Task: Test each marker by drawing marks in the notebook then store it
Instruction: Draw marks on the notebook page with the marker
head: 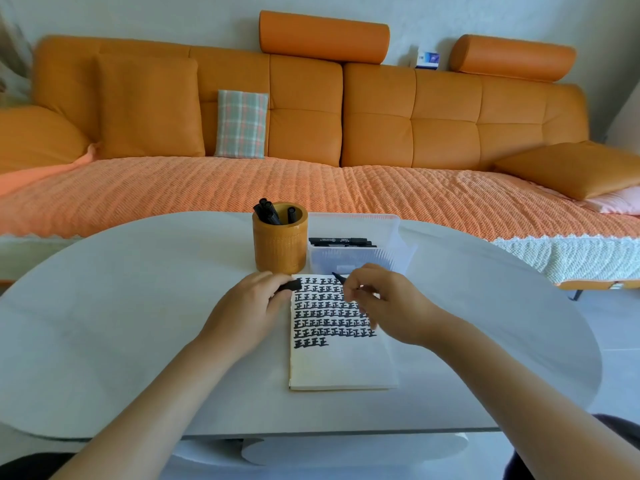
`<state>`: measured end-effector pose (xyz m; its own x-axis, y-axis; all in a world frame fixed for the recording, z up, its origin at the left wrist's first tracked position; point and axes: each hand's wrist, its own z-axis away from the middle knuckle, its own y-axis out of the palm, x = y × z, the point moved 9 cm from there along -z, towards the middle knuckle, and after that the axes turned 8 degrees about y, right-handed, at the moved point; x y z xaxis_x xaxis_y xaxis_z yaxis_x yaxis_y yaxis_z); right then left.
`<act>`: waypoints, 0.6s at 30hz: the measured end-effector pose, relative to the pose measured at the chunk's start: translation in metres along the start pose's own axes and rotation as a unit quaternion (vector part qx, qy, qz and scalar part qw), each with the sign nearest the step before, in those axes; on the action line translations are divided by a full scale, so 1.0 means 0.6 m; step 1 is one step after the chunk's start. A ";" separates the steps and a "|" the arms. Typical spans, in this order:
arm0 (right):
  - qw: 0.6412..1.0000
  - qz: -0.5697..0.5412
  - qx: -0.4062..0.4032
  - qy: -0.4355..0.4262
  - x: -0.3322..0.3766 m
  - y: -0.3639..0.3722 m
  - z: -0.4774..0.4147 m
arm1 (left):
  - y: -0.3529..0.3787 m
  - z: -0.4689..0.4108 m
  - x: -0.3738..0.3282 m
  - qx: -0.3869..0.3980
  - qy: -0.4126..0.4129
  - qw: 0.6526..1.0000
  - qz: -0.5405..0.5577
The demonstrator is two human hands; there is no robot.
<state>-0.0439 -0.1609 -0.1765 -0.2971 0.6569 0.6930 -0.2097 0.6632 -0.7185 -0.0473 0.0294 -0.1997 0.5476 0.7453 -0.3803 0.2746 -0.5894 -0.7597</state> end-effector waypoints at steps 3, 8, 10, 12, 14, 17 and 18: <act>0.988 -0.145 0.015 0.060 -0.018 0.005 0.006 | 0.008 0.012 0.016 0.019 -0.010 1.000 -0.022; 0.982 -0.181 0.014 0.042 -0.017 0.010 0.023 | 0.023 0.026 0.031 0.032 -0.040 0.997 -0.056; 0.980 -0.196 0.014 0.021 -0.007 0.017 0.032 | 0.033 0.028 0.030 0.048 -0.032 0.996 -0.066; 0.970 -0.242 0.010 0.032 -0.008 0.025 0.032 | 0.039 0.029 0.033 0.051 -0.029 0.996 -0.069; 0.962 -0.267 0.006 0.061 -0.023 0.038 0.030 | 0.041 0.030 0.035 0.049 -0.030 0.996 -0.070; 0.960 -0.270 0.008 0.069 -0.033 0.057 0.034 | 0.045 0.030 0.039 0.051 -0.024 0.996 -0.065; 0.960 -0.270 0.005 0.067 -0.035 0.061 0.036 | 0.046 0.030 0.040 0.050 -0.021 0.997 -0.063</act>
<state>-0.0652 -0.1581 -0.2184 -0.0197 0.2588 0.9657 -0.3092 0.9170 -0.2521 -0.0407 0.0365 -0.2390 0.4789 0.8252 -0.2995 0.2580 -0.4584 -0.8505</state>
